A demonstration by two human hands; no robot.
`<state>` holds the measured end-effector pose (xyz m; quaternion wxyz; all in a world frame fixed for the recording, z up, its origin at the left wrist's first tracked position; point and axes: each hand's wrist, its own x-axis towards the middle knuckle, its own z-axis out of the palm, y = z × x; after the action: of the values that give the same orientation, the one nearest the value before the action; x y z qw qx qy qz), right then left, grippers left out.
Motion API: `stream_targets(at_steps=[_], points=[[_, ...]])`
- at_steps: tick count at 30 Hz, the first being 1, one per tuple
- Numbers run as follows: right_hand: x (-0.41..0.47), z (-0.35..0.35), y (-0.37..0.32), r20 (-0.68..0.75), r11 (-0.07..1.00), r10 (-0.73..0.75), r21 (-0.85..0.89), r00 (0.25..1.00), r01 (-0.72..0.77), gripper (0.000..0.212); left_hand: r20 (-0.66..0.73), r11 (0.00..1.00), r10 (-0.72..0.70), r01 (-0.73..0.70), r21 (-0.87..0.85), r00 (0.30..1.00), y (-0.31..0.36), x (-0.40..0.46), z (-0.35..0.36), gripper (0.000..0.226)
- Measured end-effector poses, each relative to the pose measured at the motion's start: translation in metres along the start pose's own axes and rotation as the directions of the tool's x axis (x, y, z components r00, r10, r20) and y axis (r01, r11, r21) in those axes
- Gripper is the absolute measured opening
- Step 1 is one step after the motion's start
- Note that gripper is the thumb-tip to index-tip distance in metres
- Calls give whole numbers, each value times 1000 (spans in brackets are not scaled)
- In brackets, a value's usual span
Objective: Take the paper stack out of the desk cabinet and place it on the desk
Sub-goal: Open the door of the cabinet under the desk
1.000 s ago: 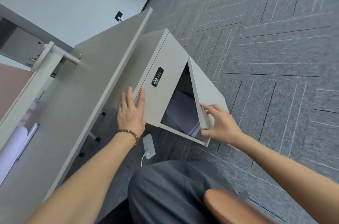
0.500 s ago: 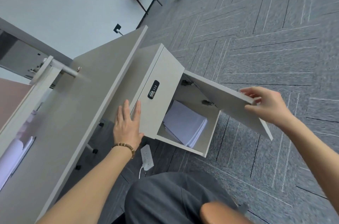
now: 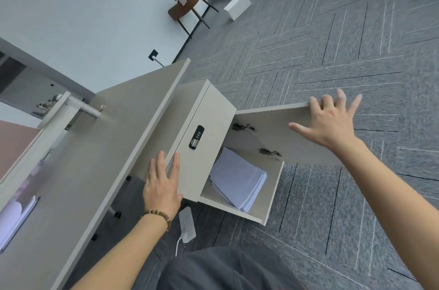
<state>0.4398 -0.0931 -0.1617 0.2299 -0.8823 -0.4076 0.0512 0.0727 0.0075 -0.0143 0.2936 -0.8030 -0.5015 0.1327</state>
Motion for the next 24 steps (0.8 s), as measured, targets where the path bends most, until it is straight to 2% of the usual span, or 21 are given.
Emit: stream_targets(at_steps=[4,8,12,15,17,19,21,24], points=[[7,4,-16,60,987,-66,-146,996,74,104,-1,1000,-2,2,-8,1000,0,1,3,122],[5,8,-31,83,974,-23,-222,996,41,105,-2,1000,-24,24,-13,1000,1,2,7,122],[2,21,-58,129,974,-111,-185,985,134,97,29,997,-70,70,-14,997,9,4,7,118],[-7,34,-79,164,976,-166,-112,972,186,83,55,989,-113,118,-89,992,25,4,1,95],[-12,42,-91,176,979,-178,-68,968,192,71,-48,977,-73,62,-204,996,37,1,0,69],[-17,50,-103,216,979,-192,-20,957,201,61,-178,939,-5,-56,-338,984,49,-2,2,46],[-21,59,-115,280,978,-209,43,937,205,53,-108,857,38,-88,-508,993,62,-2,0,37],[-23,74,-128,371,975,-221,96,902,200,49,167,731,57,73,-678,984,81,6,8,41]])
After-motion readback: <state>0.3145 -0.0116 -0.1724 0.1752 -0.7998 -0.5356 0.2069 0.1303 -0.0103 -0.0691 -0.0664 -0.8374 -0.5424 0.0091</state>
